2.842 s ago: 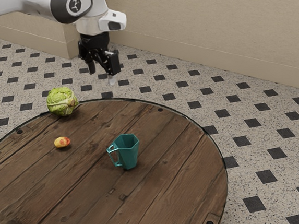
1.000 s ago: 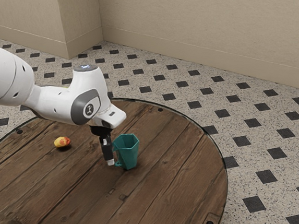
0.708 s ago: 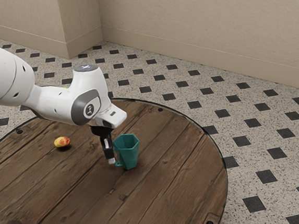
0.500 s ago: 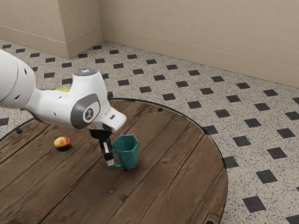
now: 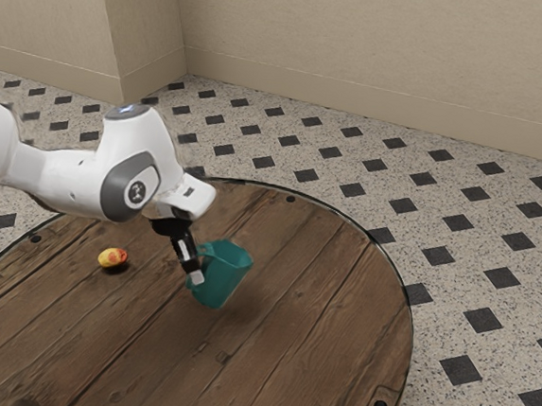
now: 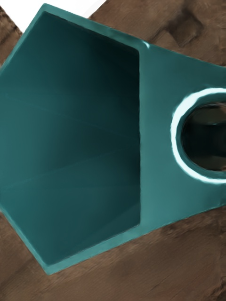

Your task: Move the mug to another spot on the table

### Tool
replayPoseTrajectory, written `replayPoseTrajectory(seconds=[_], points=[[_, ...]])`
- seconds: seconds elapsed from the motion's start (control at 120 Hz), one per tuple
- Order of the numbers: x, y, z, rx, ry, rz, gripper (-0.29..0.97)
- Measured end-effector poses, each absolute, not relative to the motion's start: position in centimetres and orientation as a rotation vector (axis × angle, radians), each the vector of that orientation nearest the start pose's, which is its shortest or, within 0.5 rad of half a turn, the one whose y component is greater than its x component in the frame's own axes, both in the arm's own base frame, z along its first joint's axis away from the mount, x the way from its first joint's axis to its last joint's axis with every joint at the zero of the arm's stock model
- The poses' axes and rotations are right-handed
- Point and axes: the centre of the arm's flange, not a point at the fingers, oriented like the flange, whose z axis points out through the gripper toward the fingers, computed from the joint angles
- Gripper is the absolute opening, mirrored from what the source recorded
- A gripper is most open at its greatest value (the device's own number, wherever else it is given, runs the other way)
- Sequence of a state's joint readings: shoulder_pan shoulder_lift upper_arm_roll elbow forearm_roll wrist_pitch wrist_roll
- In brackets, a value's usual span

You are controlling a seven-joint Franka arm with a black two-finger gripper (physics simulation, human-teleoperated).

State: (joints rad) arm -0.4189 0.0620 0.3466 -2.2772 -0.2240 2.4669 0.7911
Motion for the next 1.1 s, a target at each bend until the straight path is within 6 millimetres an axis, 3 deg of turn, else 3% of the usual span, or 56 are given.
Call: replayPoseTrajectory(seconds=[0.15,0.267,0.342,0.592,0.958,1.1], points=[[49.0,-2.7,34.6,-3.064,1.055,-0.285,-0.08],[47.1,0.0,33.9,-3.105,0.953,-0.283,-0.1],[46.8,2.2,33.7,-3.115,0.88,-0.286,-0.1],[46.2,4.7,32.7,-3.132,0.763,-0.273,-0.11],[45.6,5.3,29.9,-3.125,0.672,-0.248,-0.09],[45.7,5.3,29.7,-3.121,0.655,-0.264,-0.09]])
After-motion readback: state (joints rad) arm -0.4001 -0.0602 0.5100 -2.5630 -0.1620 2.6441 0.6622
